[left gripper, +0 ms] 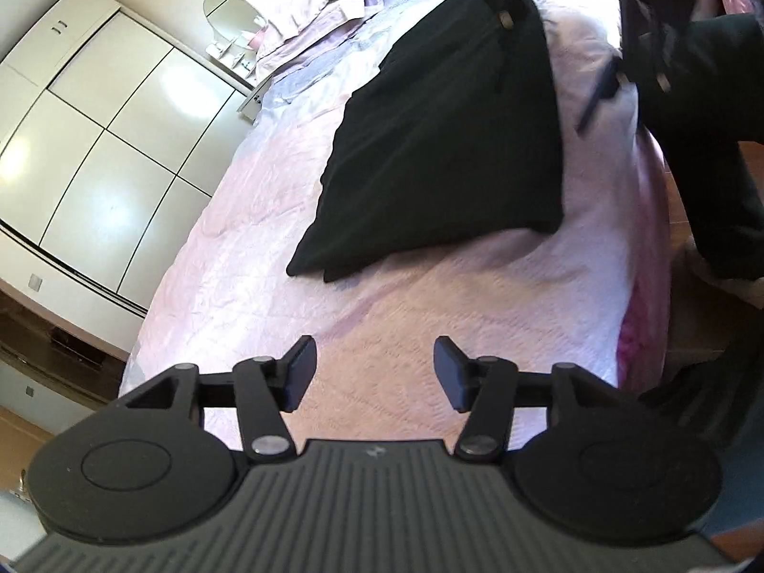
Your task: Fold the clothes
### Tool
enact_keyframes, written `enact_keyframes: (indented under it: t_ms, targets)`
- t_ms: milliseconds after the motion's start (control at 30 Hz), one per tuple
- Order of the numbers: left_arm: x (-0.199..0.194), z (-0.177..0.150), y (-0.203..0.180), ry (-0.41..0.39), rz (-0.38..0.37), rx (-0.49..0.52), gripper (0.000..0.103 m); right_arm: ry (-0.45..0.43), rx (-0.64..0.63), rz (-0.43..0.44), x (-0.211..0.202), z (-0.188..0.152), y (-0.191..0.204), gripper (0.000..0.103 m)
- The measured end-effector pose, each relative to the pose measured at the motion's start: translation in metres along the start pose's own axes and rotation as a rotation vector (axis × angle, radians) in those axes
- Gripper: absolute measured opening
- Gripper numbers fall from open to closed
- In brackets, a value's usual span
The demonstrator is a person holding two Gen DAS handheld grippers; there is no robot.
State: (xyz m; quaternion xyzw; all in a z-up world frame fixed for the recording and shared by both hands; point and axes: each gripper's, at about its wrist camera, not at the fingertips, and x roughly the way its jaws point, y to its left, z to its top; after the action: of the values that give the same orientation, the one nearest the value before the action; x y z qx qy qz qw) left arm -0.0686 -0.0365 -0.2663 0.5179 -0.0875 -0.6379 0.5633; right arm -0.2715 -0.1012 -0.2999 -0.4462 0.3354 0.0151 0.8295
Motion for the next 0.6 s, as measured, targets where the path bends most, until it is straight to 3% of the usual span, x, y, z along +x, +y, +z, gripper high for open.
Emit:
enact_keyframes:
  t_ms: [133, 167, 200, 267, 467, 600]
  targets:
    - [0.018, -0.003, 0.007, -0.021, -0.007, 0.006, 0.051, -0.019, -0.103, 0.067, 0.027, 0.029, 0.015, 0.05]
    - [0.024, -0.002, 0.009, -0.031, -0.006, 0.014, 0.054, -0.03, -0.065, 0.083, 0.026, 0.03, 0.011, 0.039]
    - [0.029, 0.0, 0.011, -0.044, -0.005, 0.02, 0.058, -0.041, -0.008, 0.083, 0.019, 0.027, 0.0, 0.008]
    - [0.042, 0.007, 0.015, -0.079, 0.006, 0.038, 0.072, -0.063, 0.108, 0.078, 0.002, 0.02, -0.023, 0.008]
    - [0.093, 0.03, 0.024, -0.156, 0.047, 0.145, 0.074, -0.12, 0.394, 0.005, -0.04, 0.002, -0.087, 0.007]
    - [0.127, 0.045, 0.027, -0.193, 0.093, 0.217, 0.074, -0.119, 0.432, -0.001, -0.05, -0.002, -0.098, 0.007]
